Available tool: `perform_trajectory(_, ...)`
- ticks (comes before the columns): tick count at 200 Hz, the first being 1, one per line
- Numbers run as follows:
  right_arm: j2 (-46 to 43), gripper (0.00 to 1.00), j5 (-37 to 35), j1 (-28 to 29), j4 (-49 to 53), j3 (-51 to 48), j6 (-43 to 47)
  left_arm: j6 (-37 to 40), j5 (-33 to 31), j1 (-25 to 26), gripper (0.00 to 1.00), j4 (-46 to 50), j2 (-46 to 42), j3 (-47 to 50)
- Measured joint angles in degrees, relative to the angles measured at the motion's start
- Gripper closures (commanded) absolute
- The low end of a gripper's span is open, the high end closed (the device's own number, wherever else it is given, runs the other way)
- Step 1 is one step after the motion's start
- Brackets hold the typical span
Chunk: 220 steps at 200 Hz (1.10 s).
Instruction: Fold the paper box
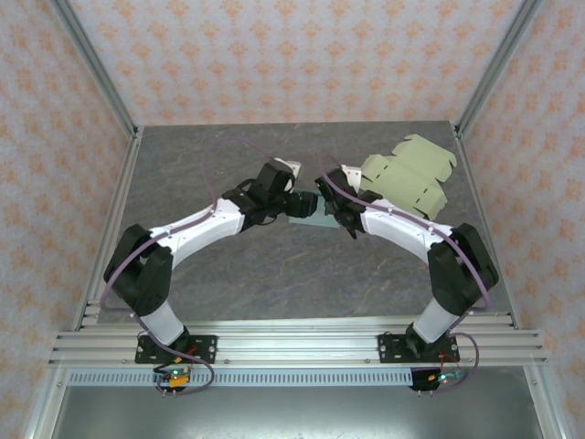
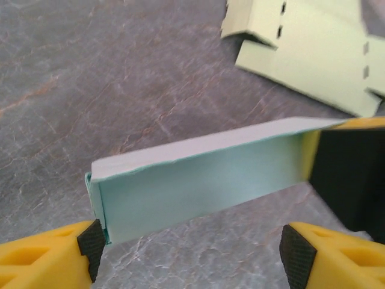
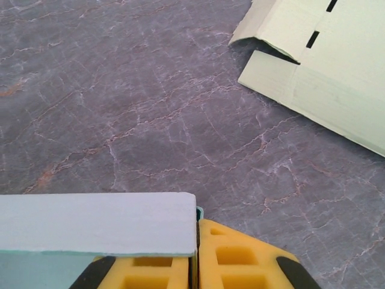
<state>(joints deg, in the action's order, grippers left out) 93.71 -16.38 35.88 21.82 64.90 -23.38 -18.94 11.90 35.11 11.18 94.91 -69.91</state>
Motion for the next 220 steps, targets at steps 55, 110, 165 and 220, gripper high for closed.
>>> perform_trajectory(55,0.0,0.9,0.6,0.1,-0.4,0.0,0.0,-4.1,1.0,-6.3,0.2,-1.7,-1.1,-0.5)
perform_trajectory(110,0.0,0.9,1.2,0.1,-0.9,-0.1,0.2,-6.0,-2.3,-7.0,0.26,1.6,7.9,-5.9)
perform_trajectory(165,0.0,0.86,1.6,0.1,-1.3,-0.2,0.4,-7.8,-2.3,-6.4,0.3,0.4,8.5,-4.7)
perform_trajectory(220,-1.6,0.67,2.6,0.1,-5.5,-3.6,2.5,-11.0,-8.3,-3.2,0.3,-6.5,2.9,5.1)
